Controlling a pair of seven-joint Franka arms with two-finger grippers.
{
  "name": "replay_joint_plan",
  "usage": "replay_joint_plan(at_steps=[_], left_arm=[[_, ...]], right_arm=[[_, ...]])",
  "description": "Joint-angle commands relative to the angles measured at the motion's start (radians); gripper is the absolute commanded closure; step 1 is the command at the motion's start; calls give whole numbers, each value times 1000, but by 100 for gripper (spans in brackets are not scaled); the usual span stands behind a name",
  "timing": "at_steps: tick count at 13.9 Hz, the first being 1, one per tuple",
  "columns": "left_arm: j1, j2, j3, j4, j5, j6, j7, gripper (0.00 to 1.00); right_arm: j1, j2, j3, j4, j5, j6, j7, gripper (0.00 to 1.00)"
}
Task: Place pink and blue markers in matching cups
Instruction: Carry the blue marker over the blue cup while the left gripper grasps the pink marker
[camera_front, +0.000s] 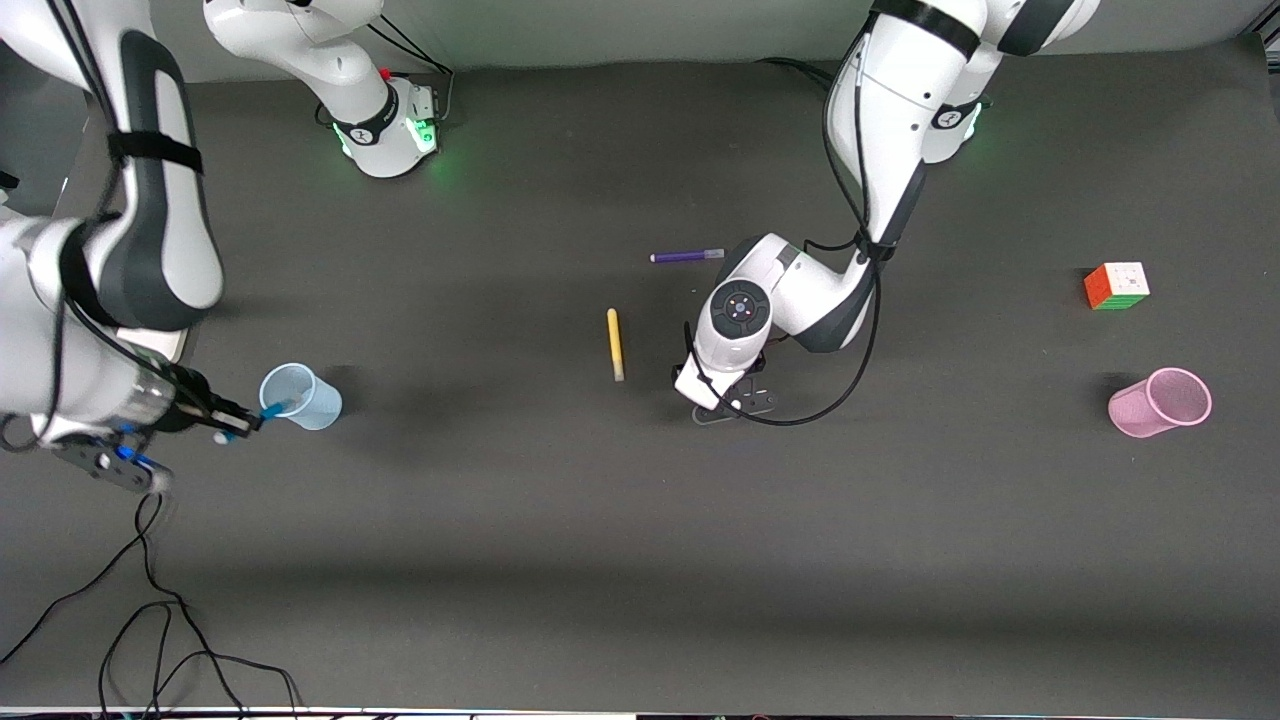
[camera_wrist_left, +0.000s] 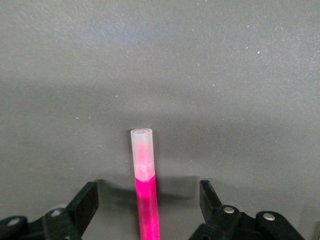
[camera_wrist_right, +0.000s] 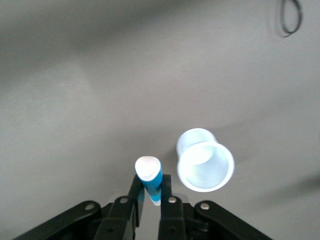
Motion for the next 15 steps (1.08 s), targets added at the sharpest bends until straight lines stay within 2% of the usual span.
replay_joint_plan(at_steps=[1, 2, 3, 4, 6, 8, 10, 13, 15], left_arm=[[-15, 1, 14, 4, 6, 8, -21, 27], [-17, 1, 14, 4, 9, 6, -11, 49], [-15, 1, 14, 4, 11, 6, -7, 77], [-15, 1, 16, 4, 11, 5, -7, 100], [-12, -7, 17, 4, 11, -8, -10, 100], [-5, -34, 24, 4, 11, -24, -7, 100], [3, -80, 33, 15, 11, -102, 31, 100], [70, -189, 42, 24, 9, -294, 168, 100], [124, -266, 42, 63, 9, -494, 258, 100]], right_arm=[[14, -148, -7, -241, -80, 168, -24, 100], [14, -168, -25, -295, -83, 228, -49, 100], [14, -180, -48, -336, -83, 270, -91, 100], [14, -194, -67, -378, -83, 310, -131, 100], [14, -210, -85, -467, -83, 438, -150, 100], [14, -193, -85, -479, -83, 488, -150, 100], [14, -176, -85, -492, -77, 529, -149, 100], [20, -170, -84, -493, -72, 531, -149, 100], [27, -151, -84, -496, -72, 535, -150, 100]])
